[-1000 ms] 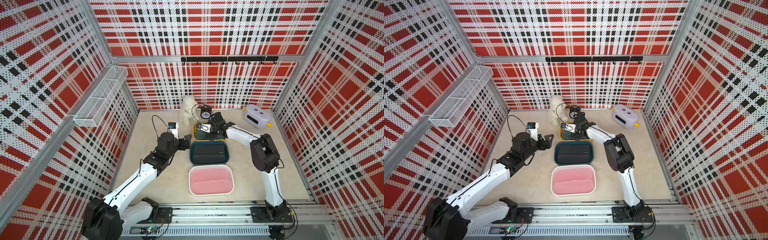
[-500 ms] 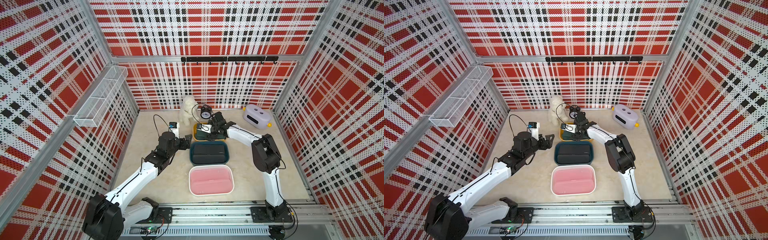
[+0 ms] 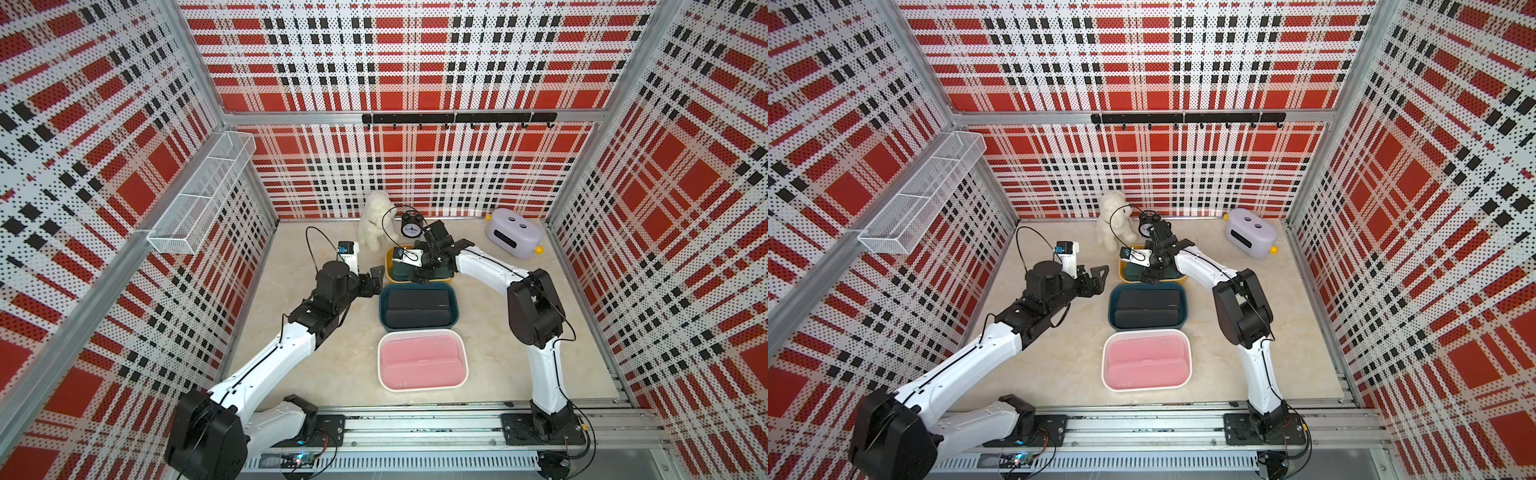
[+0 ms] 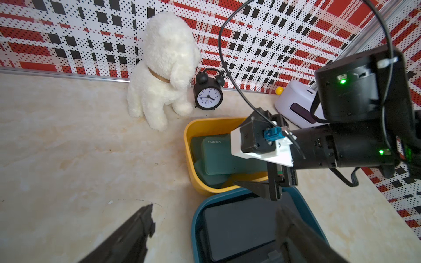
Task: Place the pencil cases by color into the storage box
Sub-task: Place the pencil case at the storage box.
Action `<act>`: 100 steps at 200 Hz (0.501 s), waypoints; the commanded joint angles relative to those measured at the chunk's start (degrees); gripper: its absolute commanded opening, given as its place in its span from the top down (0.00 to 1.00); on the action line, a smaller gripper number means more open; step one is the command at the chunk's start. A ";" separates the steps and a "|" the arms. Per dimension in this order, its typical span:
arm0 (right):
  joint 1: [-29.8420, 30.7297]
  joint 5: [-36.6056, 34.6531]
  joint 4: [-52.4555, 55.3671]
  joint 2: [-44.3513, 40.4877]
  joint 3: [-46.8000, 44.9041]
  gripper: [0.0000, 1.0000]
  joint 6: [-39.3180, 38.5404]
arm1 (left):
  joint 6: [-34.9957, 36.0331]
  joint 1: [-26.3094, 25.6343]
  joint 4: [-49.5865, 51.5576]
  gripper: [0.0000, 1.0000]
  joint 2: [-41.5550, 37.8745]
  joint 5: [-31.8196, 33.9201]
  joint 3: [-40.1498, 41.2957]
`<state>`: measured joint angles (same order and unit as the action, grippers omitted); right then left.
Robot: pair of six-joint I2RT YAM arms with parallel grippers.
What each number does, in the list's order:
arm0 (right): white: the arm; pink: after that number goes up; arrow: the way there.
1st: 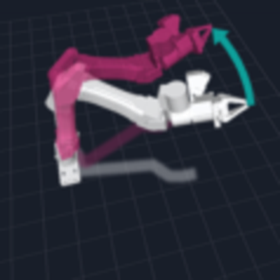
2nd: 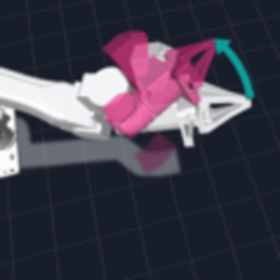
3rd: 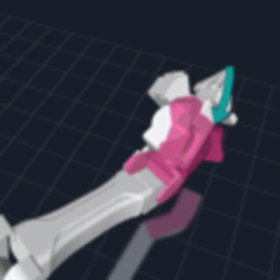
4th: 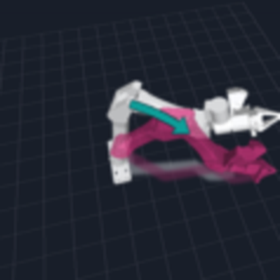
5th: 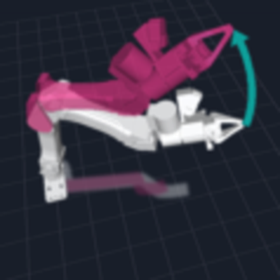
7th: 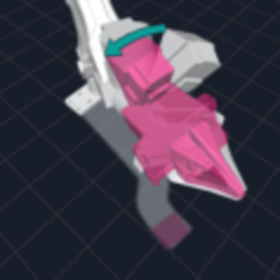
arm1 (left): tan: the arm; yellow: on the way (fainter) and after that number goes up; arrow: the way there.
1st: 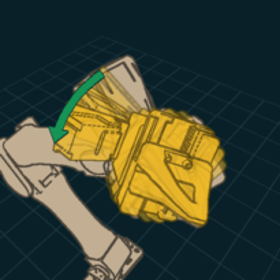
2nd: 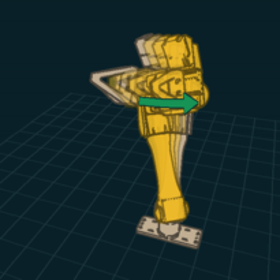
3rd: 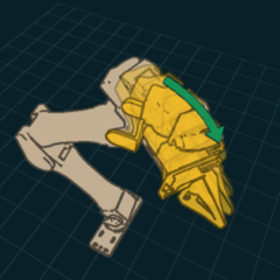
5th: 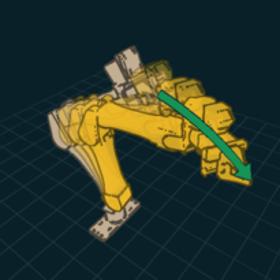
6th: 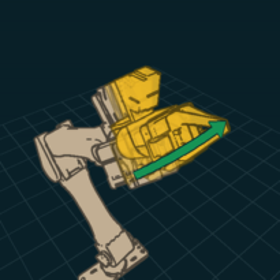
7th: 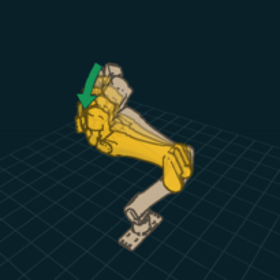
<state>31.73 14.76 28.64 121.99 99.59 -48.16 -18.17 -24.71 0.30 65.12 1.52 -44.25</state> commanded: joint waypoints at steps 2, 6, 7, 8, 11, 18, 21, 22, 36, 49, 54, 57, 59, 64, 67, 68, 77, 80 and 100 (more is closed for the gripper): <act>0.20 2.88 3.47 -3.24 -0.09 0.04 -0.35 | 0.68 0.67 -1.17 0.12 0.25 -0.38 -1.51; 0.18 2.86 3.39 -3.31 -0.05 0.04 -0.27 | 0.68 0.65 -1.13 0.12 0.24 -0.45 -1.53; 0.18 2.84 3.33 -3.37 0.01 0.04 -0.22 | 0.68 0.64 -1.15 0.12 0.26 -0.46 -1.54; 0.22 2.82 3.29 -3.36 0.04 0.05 -0.16 | 0.68 0.63 -1.16 0.12 0.22 -0.46 -1.49; 0.18 2.82 3.13 -3.42 0.04 0.05 0.01 | 0.71 0.69 -1.17 0.12 0.20 -0.46 -1.49; 0.08 2.66 2.47 -3.60 0.10 0.05 0.61 | 0.71 0.71 -1.17 0.12 0.11 -0.46 -1.53; -0.05 2.52 2.25 -3.60 0.15 0.05 0.90 | 0.72 0.67 -1.17 0.12 0.12 -0.46 -1.54; -0.07 2.49 2.14 -3.61 0.16 0.05 0.98 | 0.75 0.65 -1.17 0.12 0.10 -0.46 -1.50; -0.79 2.08 0.39 -3.52 1.07 0.09 3.92 | 0.81 0.71 -1.18 0.12 -0.07 -0.46 -1.54; -1.83 2.77 -0.38 -3.09 2.75 0.20 6.91 | 0.84 0.69 -1.17 0.12 -0.15 -0.38 -1.58; -2.21 3.17 -0.51 -2.88 3.45 0.29 7.96 | 0.87 0.71 -1.17 0.12 -0.26 -0.38 -1.60; -2.46 3.31 -0.58 -2.70 3.93 0.35 8.72 | 0.86 0.66 -1.10 0.12 -0.26 -0.30 -1.62; -2.57 3.38 -0.69 -2.61 4.20 0.38 9.12 | 0.88 0.66 -1.09 0.12 -0.26 -0.29 -1.60; -2.87 3.55 -0.67 -2.30 4.84 0.43 10.11 | 0.95 0.70 -1.09 0.12 -0.35 -0.21 -1.62; -3.01 3.64 -0.49 -2.08 5.25 0.45 10.40 | 0.95 0.68 -1.01 0.12 -0.35 -0.20 -1.57; -3.09 3.71 -0.37 -2.05 5.39 0.45 10.52 | 0.95 0.65 -1.00 0.12 -0.35 -0.20 -1.56; -3.38 4.03 0.58 -1.56 6.44 0.49 10.81 | 0.95 0.65 -1.00 0.12 -0.35 -0.16 -1.54; -3.40 4.04 0.88 -1.36 6.67 0.50 10.81 | 0.95 0.63 -1.00 0.12 -0.30 -0.12 -1.53; -3.34 4.25 2.13 -0.74 6.60 0.53 10.63 | 0.95 0.74 -0.99 0.12 -0.35 -0.03 -1.28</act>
<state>28.80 17.52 29.76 120.75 105.58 -39.92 -17.78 -24.67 0.32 65.12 1.52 -44.31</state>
